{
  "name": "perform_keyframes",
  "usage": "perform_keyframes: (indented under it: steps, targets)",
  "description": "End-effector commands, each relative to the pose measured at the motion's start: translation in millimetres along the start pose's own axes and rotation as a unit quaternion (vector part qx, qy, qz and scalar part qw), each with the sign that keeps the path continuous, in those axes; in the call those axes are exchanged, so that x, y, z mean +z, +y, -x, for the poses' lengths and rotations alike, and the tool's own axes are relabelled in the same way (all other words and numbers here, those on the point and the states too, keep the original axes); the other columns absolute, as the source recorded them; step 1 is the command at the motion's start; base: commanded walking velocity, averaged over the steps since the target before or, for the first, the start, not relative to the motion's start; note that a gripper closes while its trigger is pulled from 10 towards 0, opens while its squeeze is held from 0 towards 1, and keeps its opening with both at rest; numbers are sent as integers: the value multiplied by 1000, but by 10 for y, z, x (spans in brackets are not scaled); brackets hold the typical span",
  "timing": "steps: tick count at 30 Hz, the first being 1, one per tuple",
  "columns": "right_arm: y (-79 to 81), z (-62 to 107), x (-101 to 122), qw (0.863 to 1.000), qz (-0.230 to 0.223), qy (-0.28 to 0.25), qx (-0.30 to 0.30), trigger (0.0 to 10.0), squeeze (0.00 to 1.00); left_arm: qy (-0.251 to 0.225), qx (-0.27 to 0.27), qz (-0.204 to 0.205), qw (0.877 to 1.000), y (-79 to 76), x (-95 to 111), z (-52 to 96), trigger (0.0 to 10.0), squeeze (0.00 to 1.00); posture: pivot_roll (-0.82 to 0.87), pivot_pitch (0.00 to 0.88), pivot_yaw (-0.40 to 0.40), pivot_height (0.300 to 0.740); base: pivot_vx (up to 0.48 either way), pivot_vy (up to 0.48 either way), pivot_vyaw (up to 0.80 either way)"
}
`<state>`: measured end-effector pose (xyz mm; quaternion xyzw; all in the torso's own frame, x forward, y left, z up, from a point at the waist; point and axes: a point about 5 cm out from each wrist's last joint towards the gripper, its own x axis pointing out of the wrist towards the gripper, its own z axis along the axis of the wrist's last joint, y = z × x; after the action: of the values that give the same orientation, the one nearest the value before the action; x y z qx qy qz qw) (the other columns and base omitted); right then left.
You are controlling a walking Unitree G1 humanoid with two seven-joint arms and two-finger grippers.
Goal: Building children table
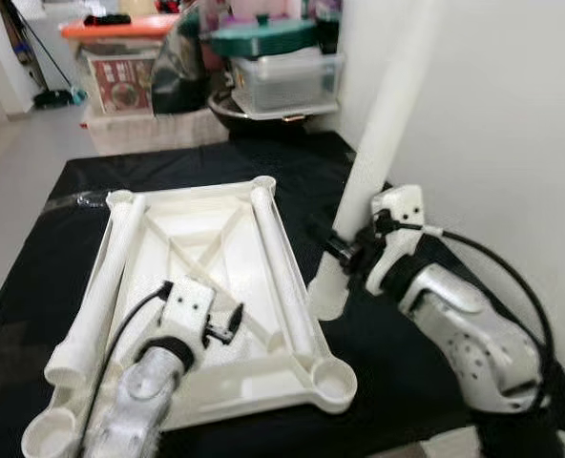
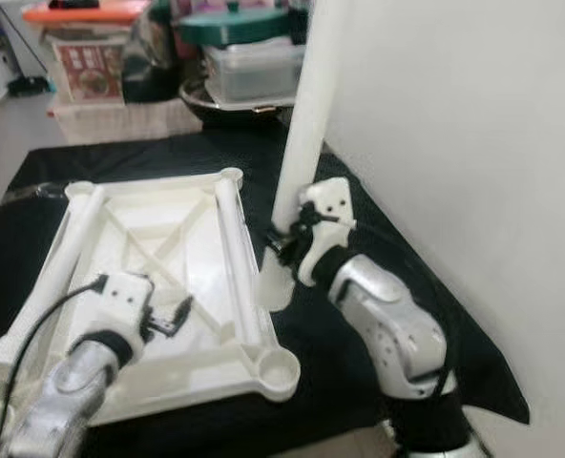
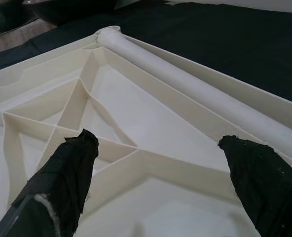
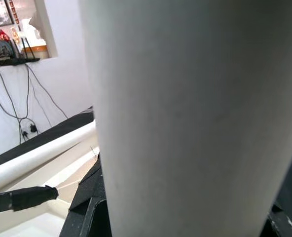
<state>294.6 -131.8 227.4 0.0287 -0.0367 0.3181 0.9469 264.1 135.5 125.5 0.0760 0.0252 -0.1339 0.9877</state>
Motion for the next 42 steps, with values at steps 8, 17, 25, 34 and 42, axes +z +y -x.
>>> perform_keyframes:
  steps: [8,17,25,34,42]
  targets:
    - [44,-50,47,1000,1,-14,13,10000,0,8,6,-6,1000,42,-46,4,10000,0,16,0,0,740,0,0,0]
    - [41,-53,51,1000,0,-17,9,10000,0,10,2,-11,1000,31,-52,0,10000,0,11,0,4,740,0,-360,0]
    - [28,-62,61,1000,1,-18,10,10000,0,3,5,5,1000,36,-36,9,10000,0,14,0,-3,740,0,-60,0]
    - [25,-66,71,1000,4,-17,11,10000,0,4,4,6,1000,24,-46,6,10000,0,9,0,-4,740,0,0,0]
    - [23,-63,73,1000,4,-17,10,10000,0,5,3,13,1000,16,-53,9,10000,0,8,0,-4,740,0,0,0]
